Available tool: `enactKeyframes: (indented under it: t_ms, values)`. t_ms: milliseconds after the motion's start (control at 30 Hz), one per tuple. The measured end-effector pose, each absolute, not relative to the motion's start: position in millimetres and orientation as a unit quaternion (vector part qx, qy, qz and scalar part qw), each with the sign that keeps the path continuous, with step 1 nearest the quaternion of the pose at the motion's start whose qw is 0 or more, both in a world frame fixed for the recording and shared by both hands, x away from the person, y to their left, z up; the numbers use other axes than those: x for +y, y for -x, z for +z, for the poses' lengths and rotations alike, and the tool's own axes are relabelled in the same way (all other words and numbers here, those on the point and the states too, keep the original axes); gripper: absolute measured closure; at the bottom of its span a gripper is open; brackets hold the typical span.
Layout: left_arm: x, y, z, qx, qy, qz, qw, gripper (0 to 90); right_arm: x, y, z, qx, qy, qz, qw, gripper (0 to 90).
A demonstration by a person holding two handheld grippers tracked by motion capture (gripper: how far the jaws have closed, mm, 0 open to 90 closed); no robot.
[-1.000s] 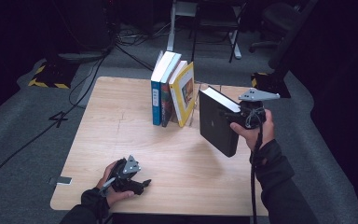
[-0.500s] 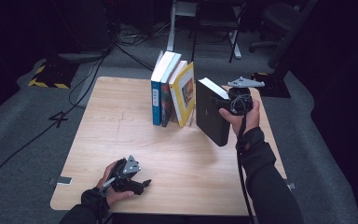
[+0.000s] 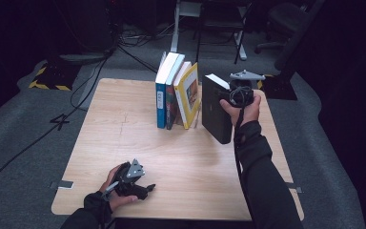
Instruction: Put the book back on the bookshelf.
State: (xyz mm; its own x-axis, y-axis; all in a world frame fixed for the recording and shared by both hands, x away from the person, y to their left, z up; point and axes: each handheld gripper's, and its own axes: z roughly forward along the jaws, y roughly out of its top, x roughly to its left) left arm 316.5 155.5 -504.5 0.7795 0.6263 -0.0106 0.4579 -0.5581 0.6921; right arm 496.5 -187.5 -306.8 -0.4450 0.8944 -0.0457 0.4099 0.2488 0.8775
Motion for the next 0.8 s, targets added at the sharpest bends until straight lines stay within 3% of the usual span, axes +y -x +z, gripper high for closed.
enactKeyframes:
  t_ms: [500, 800]
  values:
    - [155, -316, -505, 0.31, -0.874, 0.118, 0.354, 16.5, -185, -521, -304, 0.714, -0.47, 0.419, 0.306, 52.9]
    - [155, -316, -505, 0.307, -0.875, 0.115, 0.355, 16.5, -183, -535, -323, 0.693, -0.487, 0.421, 0.324, 52.8]
